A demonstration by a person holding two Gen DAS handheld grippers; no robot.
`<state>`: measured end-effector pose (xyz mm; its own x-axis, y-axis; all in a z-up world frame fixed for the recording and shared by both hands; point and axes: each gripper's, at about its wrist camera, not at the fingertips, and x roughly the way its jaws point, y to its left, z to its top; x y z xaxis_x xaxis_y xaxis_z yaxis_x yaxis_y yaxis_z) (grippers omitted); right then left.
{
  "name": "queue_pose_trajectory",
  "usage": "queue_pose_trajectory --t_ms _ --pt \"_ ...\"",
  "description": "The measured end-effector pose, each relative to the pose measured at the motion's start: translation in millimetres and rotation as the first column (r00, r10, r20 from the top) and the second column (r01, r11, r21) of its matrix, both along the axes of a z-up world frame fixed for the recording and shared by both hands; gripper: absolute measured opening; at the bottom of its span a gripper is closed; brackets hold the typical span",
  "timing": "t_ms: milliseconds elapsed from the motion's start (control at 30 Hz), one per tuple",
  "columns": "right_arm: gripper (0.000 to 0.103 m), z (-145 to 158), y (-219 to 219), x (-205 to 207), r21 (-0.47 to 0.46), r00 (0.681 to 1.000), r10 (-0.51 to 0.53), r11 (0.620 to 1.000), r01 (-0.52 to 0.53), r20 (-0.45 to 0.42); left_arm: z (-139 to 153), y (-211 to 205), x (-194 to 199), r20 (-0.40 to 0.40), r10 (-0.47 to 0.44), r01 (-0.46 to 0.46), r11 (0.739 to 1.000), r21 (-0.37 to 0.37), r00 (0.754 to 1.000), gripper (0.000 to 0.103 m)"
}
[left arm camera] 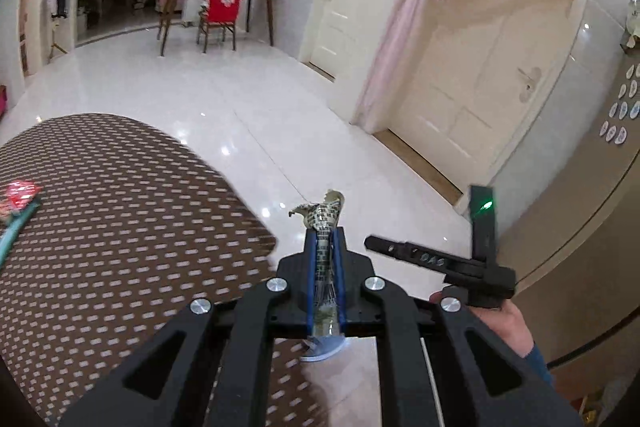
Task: Collect trash
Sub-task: 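Carry both items over the blue bucket and open both tools, then move both tools back over the table toward the remaining trash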
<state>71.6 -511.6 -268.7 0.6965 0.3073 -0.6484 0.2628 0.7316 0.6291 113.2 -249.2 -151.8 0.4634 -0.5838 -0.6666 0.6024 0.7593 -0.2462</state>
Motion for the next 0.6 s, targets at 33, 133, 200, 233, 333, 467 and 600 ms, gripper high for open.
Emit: queue_pose_trajectory --t_ms 33,133,200,233,333,467,600 --pt "0.079 2.7 -6.0 -5.3 -0.002 1.000 -0.011 1.000 0.011 0.014 -3.0 -8.8 1.1 -0.006 -0.012 0.012 1.000 0.003 1.000 0.008" --pt "0.087 21.0 -23.3 -19.3 -0.007 0.997 -0.046 0.999 0.046 0.069 -17.0 -39.7 8.6 -0.042 -0.055 0.055 0.998 0.007 0.998 0.008" --pt "0.089 33.9 -32.5 -29.7 -0.005 0.992 -0.068 0.998 0.069 0.103 -26.2 -55.5 14.2 -0.070 -0.078 0.079 0.997 0.011 0.994 0.008" --pt "0.089 37.6 -35.8 -34.3 -0.004 0.990 -0.078 0.997 0.079 0.114 -31.9 -64.5 18.0 -0.091 -0.092 0.093 0.996 0.015 0.992 0.008" --pt "0.093 47.5 -47.0 -47.1 -0.007 0.985 -0.104 0.994 0.106 0.139 -51.3 -85.2 30.4 -0.147 -0.119 0.124 0.992 0.029 0.982 0.008" --pt "0.096 50.5 -56.8 -53.1 -0.004 0.982 -0.128 0.991 0.130 0.141 -79.7 -99.9 50.3 -0.243 -0.119 0.135 0.989 0.053 0.963 0.043" --pt "0.097 48.9 -59.4 -56.3 -0.016 0.981 -0.145 0.989 0.149 0.132 -82.9 -96.2 54.6 -0.232 -0.069 0.085 0.995 0.059 0.970 0.083"
